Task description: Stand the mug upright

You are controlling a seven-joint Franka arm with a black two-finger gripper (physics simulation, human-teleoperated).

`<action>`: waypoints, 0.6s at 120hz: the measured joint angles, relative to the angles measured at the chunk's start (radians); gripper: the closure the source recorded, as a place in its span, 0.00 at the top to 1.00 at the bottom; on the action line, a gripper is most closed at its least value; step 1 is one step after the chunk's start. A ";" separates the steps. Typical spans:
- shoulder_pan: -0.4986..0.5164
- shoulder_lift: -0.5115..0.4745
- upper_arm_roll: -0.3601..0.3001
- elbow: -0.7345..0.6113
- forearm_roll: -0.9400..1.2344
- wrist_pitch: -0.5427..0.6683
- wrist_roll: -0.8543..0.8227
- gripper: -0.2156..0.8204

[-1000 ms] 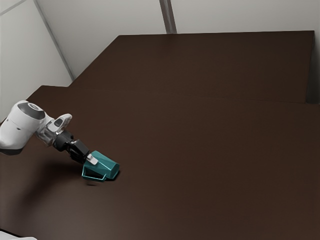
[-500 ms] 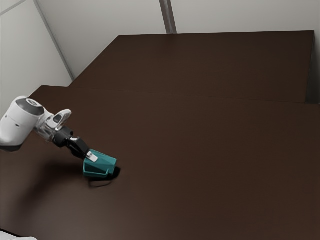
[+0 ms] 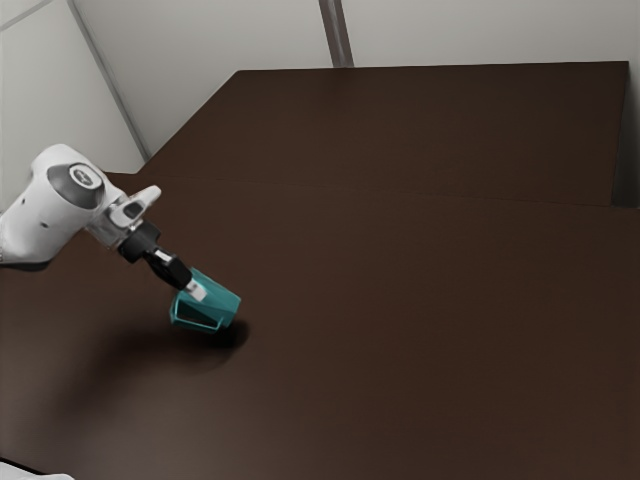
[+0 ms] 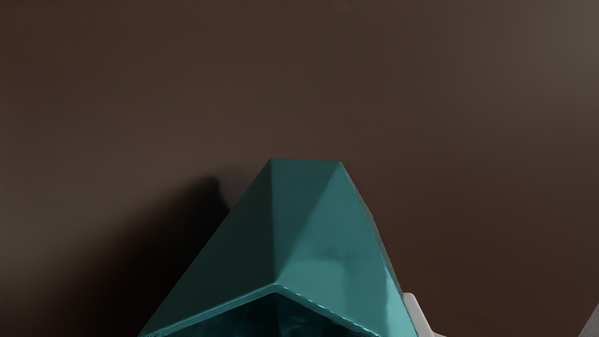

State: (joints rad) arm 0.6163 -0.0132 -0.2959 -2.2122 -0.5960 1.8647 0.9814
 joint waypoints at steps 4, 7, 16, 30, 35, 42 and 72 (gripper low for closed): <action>0.006 -0.013 -0.023 -0.003 0.018 0.021 -0.012 0.05; 0.009 -0.021 -0.041 -0.005 0.031 0.037 -0.021 0.05; 0.010 -0.043 -0.095 -0.012 0.081 0.089 -0.051 0.05; -0.027 -0.061 -0.164 -0.017 0.165 0.164 -0.103 0.05; -0.032 -0.067 -0.183 -0.018 0.195 0.185 -0.124 0.05; -0.026 -0.076 -0.214 -0.018 0.256 0.209 -0.161 0.04; -0.017 -0.088 -0.314 -0.019 0.410 0.263 -0.329 0.05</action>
State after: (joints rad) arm 0.5994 -0.1010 -0.6098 -2.2313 -0.1864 2.1279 0.6522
